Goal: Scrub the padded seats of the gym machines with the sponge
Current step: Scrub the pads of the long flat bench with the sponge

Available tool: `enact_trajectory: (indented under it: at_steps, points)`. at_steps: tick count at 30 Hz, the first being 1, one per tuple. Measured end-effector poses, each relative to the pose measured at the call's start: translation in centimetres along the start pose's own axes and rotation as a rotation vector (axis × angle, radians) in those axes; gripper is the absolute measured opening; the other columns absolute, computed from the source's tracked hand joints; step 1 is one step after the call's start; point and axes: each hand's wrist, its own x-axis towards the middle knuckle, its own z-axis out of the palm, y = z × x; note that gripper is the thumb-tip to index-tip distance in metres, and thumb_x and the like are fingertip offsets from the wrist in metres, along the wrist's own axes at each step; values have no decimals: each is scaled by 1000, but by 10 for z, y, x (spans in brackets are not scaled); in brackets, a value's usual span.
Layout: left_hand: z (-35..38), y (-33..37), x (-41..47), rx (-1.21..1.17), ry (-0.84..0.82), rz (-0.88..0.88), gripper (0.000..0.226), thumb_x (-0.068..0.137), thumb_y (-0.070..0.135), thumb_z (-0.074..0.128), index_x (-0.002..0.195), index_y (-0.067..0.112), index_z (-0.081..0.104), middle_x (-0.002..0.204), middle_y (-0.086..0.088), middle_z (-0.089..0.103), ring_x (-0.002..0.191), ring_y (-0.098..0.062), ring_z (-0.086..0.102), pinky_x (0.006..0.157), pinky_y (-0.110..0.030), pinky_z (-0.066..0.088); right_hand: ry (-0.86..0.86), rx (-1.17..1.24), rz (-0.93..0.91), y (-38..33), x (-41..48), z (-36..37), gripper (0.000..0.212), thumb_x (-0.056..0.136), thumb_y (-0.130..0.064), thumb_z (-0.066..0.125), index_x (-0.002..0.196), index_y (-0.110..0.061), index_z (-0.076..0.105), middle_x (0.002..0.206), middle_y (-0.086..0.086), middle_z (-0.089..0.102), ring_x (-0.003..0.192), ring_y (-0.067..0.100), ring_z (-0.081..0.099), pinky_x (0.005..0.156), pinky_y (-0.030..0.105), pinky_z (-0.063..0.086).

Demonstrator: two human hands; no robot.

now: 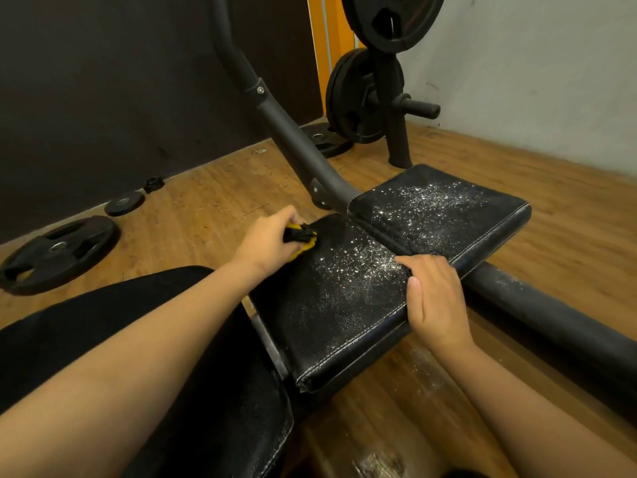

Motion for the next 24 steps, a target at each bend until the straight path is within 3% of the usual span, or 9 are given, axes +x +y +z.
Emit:
enact_trajectory:
  at_steps: [3,5,8,14,18,22,24]
  points:
    - [3,19,-41,-154,-67,169,29,76,14,79,94,24,57,97,6,69,95,-10,64,85,-36,49,-3,-5,4,-1,0,0,46,98,-27,23,114,-9,62,102,4,60,95,20,51,83,31,35]
    - [2,28,-68,-217,-121,242,32,76,16,79,92,30,56,97,12,70,96,-1,64,86,-31,50,1,-9,5,-1,0,0,46,97,-26,23,114,-8,62,102,5,60,96,20,50,83,31,34]
    - [-5,22,-86,-274,-201,275,27,79,13,78,98,19,60,102,14,69,99,3,64,85,-20,49,5,-6,8,-1,-1,0,46,97,-26,23,114,-8,62,102,5,61,96,19,50,83,30,33]
    - [-21,-30,-29,-87,-12,5,28,82,14,74,98,28,55,98,13,64,88,1,60,69,-15,42,13,5,18,2,-1,3,48,99,-30,21,114,-9,62,105,3,61,99,17,50,87,28,34]
    - [-2,-22,11,-71,55,-65,23,82,12,74,96,16,55,100,1,67,96,-17,62,81,-33,49,17,5,3,2,0,3,53,101,-34,17,114,-9,62,104,3,61,98,17,50,86,27,34]
    - [22,26,-2,-134,-8,107,28,79,14,77,96,21,56,97,2,69,95,-17,64,79,-28,46,11,5,3,2,0,2,48,99,-30,21,114,-10,62,104,2,60,98,17,50,86,26,32]
    - [25,41,-25,-154,-68,213,29,79,16,77,96,25,55,97,5,70,95,-13,64,83,-35,50,13,-3,2,1,0,1,46,98,-28,23,114,-9,62,104,3,60,98,17,50,86,26,33]
